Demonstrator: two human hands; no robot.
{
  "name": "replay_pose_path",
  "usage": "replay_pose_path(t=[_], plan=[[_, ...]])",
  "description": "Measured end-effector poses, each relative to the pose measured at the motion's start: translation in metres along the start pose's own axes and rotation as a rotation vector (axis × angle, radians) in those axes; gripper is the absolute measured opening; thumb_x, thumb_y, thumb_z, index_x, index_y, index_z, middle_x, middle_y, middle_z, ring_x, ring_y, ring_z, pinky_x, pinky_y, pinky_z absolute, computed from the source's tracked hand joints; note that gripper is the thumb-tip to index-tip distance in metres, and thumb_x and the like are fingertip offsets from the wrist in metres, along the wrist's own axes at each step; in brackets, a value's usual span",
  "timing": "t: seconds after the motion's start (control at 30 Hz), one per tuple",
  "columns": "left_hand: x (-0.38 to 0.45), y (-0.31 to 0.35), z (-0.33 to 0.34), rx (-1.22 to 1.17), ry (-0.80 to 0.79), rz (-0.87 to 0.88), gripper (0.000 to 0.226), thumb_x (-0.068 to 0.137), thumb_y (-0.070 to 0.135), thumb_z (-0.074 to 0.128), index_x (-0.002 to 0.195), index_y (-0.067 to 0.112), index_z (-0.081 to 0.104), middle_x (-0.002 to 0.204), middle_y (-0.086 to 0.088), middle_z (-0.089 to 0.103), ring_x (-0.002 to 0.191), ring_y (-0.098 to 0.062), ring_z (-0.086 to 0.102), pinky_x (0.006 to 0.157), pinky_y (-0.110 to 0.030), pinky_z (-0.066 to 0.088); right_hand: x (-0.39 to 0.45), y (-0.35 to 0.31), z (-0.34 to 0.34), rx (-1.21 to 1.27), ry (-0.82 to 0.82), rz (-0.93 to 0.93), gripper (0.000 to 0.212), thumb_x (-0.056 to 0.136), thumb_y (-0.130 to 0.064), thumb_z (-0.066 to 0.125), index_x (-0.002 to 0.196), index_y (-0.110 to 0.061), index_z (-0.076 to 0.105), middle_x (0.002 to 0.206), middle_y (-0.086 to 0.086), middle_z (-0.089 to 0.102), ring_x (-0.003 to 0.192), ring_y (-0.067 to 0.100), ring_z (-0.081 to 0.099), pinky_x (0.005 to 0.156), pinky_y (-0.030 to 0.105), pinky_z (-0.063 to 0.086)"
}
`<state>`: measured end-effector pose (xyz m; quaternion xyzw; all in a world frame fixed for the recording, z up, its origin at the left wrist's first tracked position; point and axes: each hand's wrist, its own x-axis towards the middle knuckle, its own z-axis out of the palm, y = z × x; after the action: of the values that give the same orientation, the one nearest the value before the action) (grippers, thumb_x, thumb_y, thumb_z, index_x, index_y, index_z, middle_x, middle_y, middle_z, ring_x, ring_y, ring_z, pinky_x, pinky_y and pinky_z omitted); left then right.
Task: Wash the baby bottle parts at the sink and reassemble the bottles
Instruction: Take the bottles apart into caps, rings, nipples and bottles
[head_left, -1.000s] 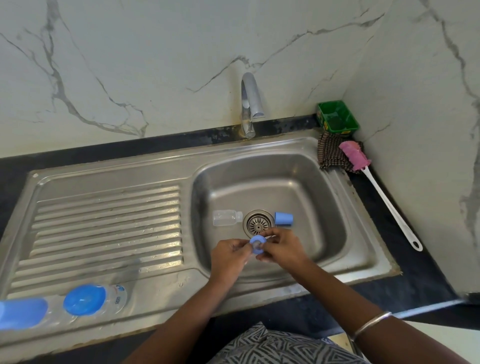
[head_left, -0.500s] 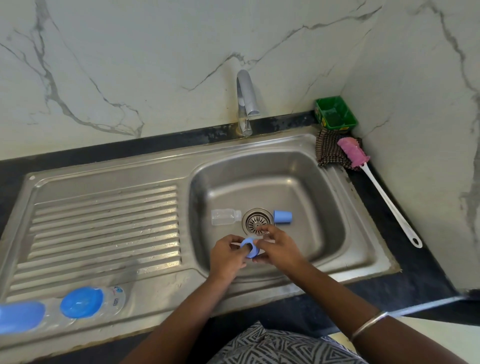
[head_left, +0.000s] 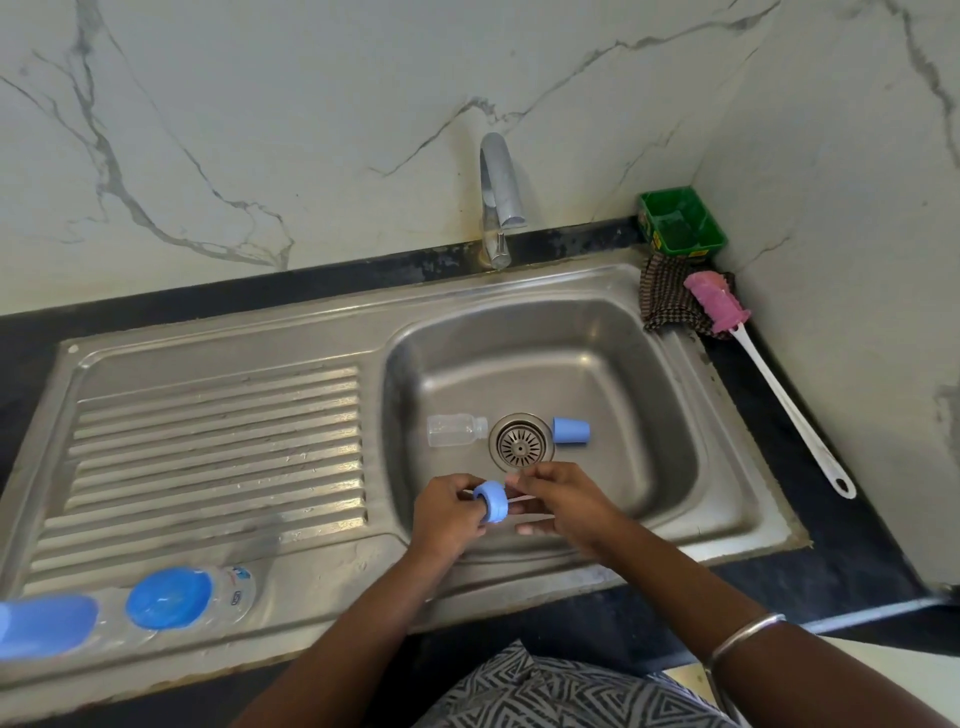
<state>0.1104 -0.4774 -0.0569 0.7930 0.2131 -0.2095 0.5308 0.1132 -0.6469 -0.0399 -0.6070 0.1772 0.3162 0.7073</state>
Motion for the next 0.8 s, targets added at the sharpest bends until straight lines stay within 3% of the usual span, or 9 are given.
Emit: replay_pose_path(t=[0.17,0.23,0.33,0.4,0.47,0.53,0.63,0.7,0.8], plan=[[-0.002,0.001,-0.003,0.202,-0.011,0.134,0.015,0.080,0.013,0.072,0.092,0.016,0.081,0.078,0.002,0.076,0.074,-0.011,0.071,0.071,-0.029,0.060,0.003,0.003,0.005,-0.223,-0.052,-0.015,0.015,0.087,-0.022,0.076,0.087,-0.008,0.071,0.085,0.010,0.075,0.083,0.016,0.073,0.076,0.034,0.061],[-0.003,0.002,-0.005,0.156,-0.038,0.112,0.013,0.082,0.018,0.072,0.091,0.018,0.081,0.078,0.001,0.076,0.075,-0.014,0.073,0.074,-0.035,0.061,0.008,0.004,0.005,-0.187,-0.042,0.018,0.011,0.091,-0.019,0.072,0.088,-0.008,0.069,0.082,0.007,0.074,0.078,0.014,0.072,0.071,0.032,0.060],[-0.003,0.001,-0.015,0.034,-0.037,0.062,0.011,0.084,0.023,0.068,0.086,0.024,0.079,0.081,0.003,0.076,0.083,-0.016,0.074,0.084,-0.042,0.060,0.017,0.007,-0.002,-0.191,0.110,0.087,0.012,0.094,-0.018,0.068,0.086,-0.011,0.062,0.083,0.010,0.069,0.072,0.016,0.071,0.063,0.032,0.056],[-0.003,-0.002,-0.023,0.003,-0.009,0.092,0.014,0.085,0.018,0.065,0.083,0.023,0.077,0.081,0.004,0.076,0.086,-0.016,0.073,0.089,-0.043,0.058,0.026,0.011,-0.013,-0.522,0.210,0.086,0.016,0.089,-0.019,0.073,0.082,-0.010,0.062,0.083,0.013,0.068,0.071,0.020,0.069,0.064,0.034,0.056],[-0.003,-0.004,-0.030,-0.029,0.020,0.123,0.017,0.088,0.012,0.064,0.082,0.023,0.076,0.081,0.002,0.076,0.085,-0.018,0.073,0.090,-0.043,0.058,0.034,0.013,-0.022,-0.830,0.200,0.094,0.018,0.083,-0.020,0.078,0.078,-0.008,0.066,0.082,0.013,0.072,0.071,0.021,0.067,0.070,0.034,0.057],[-0.003,-0.006,-0.035,-0.056,0.048,0.135,0.019,0.091,0.011,0.063,0.083,0.024,0.074,0.081,0.002,0.075,0.082,-0.016,0.073,0.087,-0.038,0.059,0.040,0.016,-0.028,-1.011,0.137,0.134,0.017,0.080,-0.020,0.078,0.083,-0.004,0.071,0.090,0.014,0.074,0.078,0.021,0.067,0.069,0.030,0.053],[-0.005,-0.010,-0.041,-0.102,0.081,0.141,0.017,0.093,0.010,0.061,0.088,0.021,0.074,0.085,0.002,0.075,0.080,-0.014,0.073,0.069,-0.019,0.056,0.049,0.023,-0.028,-1.237,0.090,0.167,0.026,0.081,-0.022,0.074,0.096,-0.001,0.071,0.100,0.015,0.073,0.092,0.025,0.066,0.072,0.028,0.047],[-0.006,-0.013,-0.045,-0.113,0.092,0.140,0.015,0.094,0.012,0.061,0.093,0.018,0.074,0.088,0.002,0.075,0.077,-0.009,0.072,0.062,-0.011,0.050,0.054,0.028,-0.029,-1.284,0.101,0.174,0.029,0.085,-0.027,0.071,0.099,-0.003,0.069,0.104,0.016,0.071,0.096,0.026,0.065,0.071,0.027,0.044],[-0.010,-0.019,-0.053,-0.106,0.087,0.153,0.015,0.096,0.013,0.060,0.097,0.017,0.074,0.088,0.002,0.075,0.073,-0.005,0.071,0.062,-0.010,0.048,0.061,0.032,-0.026,-1.288,0.117,0.169,0.033,0.087,-0.034,0.069,0.100,-0.004,0.069,0.106,0.014,0.070,0.101,0.026,0.064,0.074,0.027,0.045]])
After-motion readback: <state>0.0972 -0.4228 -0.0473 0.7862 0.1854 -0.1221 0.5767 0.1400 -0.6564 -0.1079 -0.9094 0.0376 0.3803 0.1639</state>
